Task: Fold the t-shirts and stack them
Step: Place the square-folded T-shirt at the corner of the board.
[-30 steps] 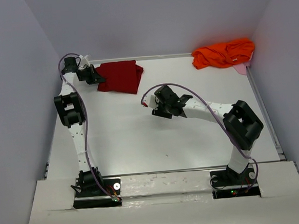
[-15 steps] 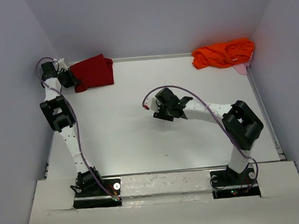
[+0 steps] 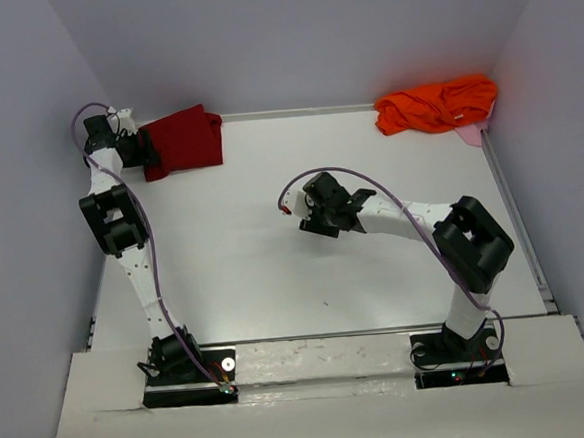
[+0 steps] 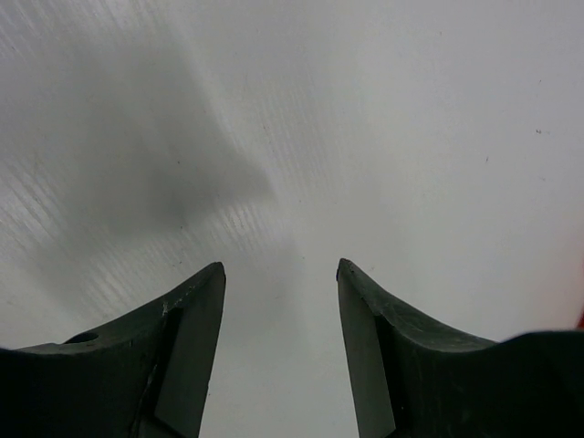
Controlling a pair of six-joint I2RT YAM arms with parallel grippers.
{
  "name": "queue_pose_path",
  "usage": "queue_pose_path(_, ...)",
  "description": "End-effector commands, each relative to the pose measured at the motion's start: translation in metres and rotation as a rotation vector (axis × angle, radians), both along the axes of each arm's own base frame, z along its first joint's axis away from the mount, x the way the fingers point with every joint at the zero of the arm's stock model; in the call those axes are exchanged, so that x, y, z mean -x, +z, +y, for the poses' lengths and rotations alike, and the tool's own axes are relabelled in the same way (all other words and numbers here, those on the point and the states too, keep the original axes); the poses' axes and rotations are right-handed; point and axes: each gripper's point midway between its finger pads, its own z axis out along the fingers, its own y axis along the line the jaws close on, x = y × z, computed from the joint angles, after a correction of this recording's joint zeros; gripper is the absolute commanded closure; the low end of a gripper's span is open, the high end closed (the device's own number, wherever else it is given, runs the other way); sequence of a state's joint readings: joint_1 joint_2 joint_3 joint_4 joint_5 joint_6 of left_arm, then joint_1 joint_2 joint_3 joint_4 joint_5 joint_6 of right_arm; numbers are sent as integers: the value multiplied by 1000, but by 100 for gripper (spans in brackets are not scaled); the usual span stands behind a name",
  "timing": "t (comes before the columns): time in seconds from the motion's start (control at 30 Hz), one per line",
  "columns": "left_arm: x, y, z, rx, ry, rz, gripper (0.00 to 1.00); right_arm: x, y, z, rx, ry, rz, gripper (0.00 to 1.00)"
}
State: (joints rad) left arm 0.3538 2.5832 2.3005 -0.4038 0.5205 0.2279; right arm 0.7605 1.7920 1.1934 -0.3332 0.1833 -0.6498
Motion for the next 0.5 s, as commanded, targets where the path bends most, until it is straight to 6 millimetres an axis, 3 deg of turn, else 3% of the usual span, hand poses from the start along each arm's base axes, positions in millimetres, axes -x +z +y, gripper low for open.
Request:
queue_pose_path(0.0,-2,104,15,-136,22,-165,25,-2,1,6,-20,-8,-3,42)
queue_pose_path(0.27,11,173,9,-166,27,-256,24,-3,5,8,-29,-12,-10,42)
queue_pose_path(0.33,14,176,-6,-108,-19,-266,24,-3,5,7,-31,-12,-9,42)
queue_pose_path(0.47,15,150,-60,83,-128,-213,24,-2,4,7,-30,-12,-8,42)
